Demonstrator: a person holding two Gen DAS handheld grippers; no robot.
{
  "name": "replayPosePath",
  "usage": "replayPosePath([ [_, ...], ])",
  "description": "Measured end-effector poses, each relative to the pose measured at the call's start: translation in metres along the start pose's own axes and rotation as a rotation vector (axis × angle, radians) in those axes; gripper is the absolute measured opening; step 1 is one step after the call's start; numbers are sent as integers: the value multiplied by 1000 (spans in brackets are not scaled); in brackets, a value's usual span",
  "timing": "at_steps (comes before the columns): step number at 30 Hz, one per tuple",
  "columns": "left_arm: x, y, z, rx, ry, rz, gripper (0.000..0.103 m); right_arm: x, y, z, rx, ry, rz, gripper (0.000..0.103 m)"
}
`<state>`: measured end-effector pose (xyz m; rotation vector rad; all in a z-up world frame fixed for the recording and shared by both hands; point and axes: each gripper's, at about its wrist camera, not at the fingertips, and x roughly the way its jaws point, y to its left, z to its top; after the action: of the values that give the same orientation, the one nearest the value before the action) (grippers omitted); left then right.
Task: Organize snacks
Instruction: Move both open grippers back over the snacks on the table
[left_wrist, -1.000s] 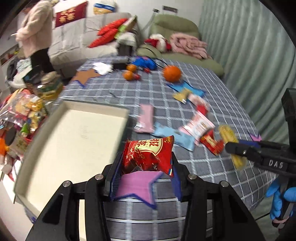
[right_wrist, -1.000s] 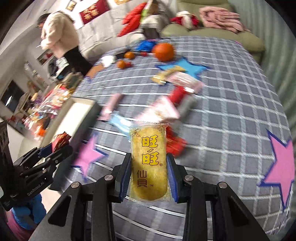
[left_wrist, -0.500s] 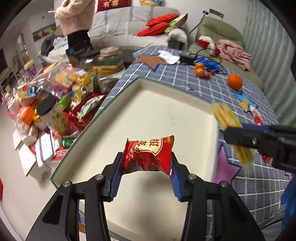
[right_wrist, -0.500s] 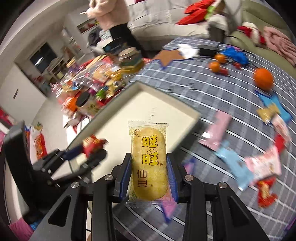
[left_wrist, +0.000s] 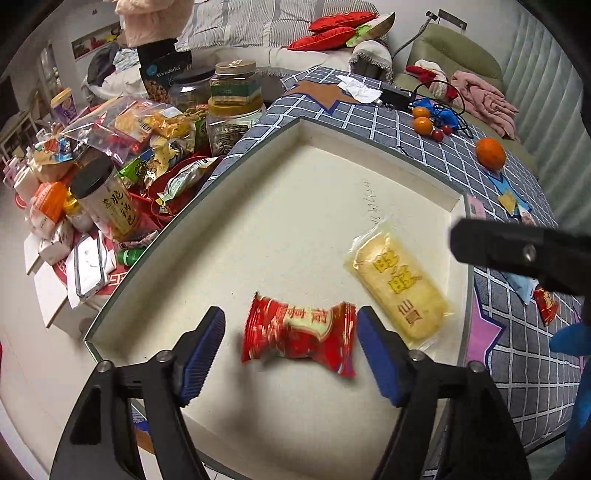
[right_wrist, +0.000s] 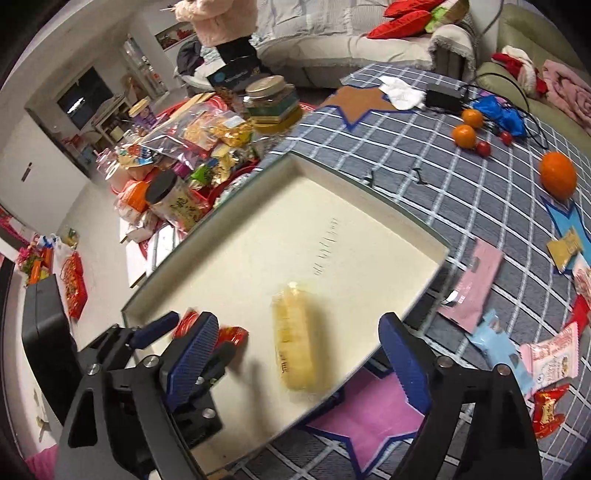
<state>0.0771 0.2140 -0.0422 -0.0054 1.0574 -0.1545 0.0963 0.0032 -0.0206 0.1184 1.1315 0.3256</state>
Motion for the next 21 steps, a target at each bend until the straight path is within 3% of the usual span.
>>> replayPosePath([
  [3,-5,-4,2,-2,5,-24,79,-7,-16,-7,8,4,-24,90],
  [7,-13,-24,6,30,17,-75,79,-26,-52,-28,10,-9,-125,90],
  [15,-26,-121,8,181,89,-230,83,-58,-145,-81,92,-4,-298,90],
  [21,-9,-188,17,201,113,-188,83,-67,-192,-108,163,-9,-331,90],
])
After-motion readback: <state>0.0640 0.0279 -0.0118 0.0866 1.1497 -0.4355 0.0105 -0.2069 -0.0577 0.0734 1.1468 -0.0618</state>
